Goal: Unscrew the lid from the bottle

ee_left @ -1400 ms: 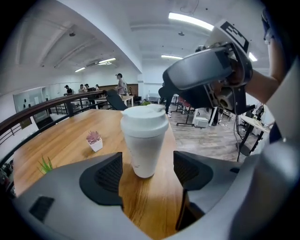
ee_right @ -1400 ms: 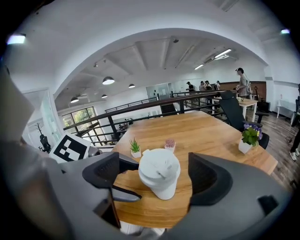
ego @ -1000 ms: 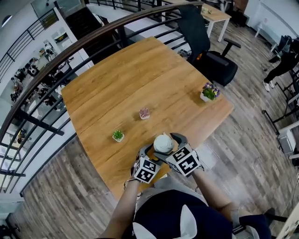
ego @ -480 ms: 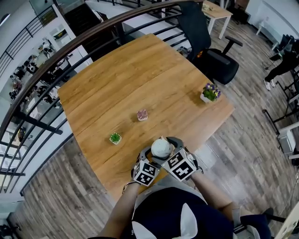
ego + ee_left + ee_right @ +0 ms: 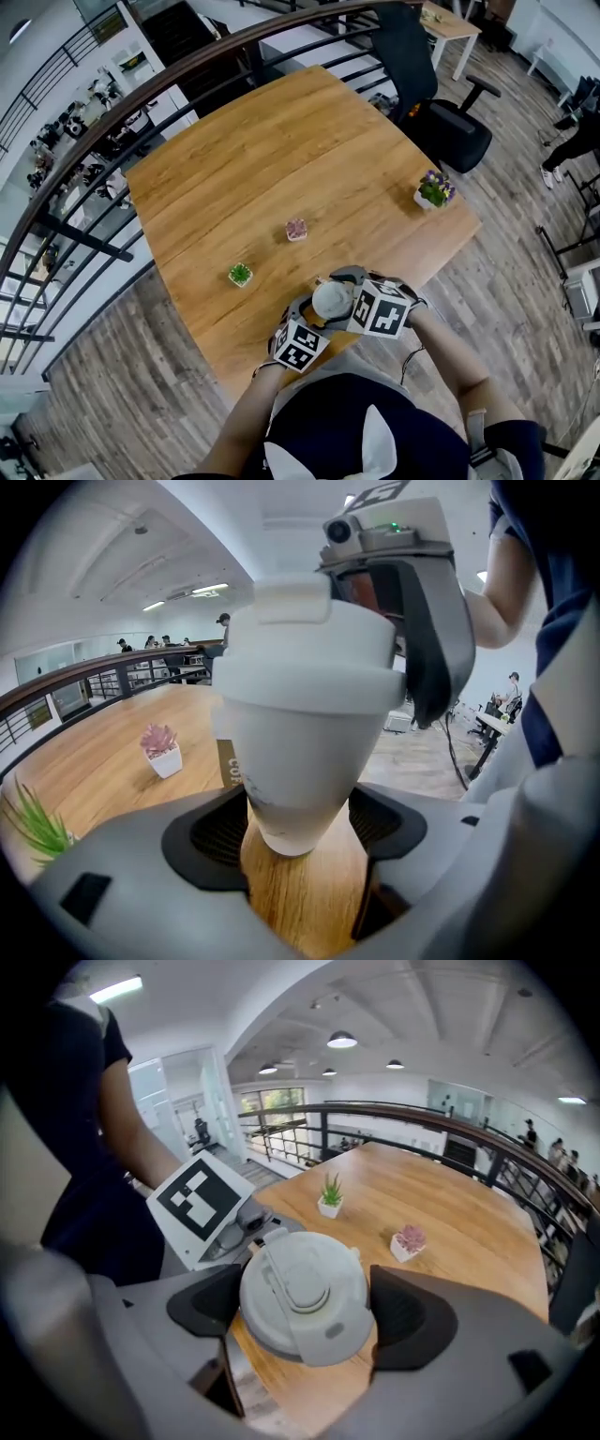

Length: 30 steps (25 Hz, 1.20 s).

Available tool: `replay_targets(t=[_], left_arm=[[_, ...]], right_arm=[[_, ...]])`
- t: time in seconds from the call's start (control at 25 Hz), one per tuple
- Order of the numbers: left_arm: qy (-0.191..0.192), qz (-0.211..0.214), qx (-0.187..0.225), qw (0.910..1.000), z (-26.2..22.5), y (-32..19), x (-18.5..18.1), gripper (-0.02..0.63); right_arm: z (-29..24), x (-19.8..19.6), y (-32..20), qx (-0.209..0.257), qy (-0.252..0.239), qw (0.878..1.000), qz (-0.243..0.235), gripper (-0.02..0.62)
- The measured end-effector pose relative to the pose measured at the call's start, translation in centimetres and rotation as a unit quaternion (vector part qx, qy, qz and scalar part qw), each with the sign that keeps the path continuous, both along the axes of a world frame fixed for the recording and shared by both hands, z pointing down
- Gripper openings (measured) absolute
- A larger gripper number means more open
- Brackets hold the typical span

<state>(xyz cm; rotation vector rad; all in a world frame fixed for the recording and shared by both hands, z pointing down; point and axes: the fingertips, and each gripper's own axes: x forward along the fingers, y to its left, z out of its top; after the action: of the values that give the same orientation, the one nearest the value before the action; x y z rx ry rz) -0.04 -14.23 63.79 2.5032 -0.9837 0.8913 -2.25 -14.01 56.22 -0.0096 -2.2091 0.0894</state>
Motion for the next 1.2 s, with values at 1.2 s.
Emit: replay_targets(t=[1.2], left_arm=[[0.006, -0.014, -0.014, 0.9998, 0.1, 0.0, -0.1, 0.334]], right_arm=[[-1.5, 0.1, -1.9, -0.028, -0.12, 0.945, 0.303, 0.469]])
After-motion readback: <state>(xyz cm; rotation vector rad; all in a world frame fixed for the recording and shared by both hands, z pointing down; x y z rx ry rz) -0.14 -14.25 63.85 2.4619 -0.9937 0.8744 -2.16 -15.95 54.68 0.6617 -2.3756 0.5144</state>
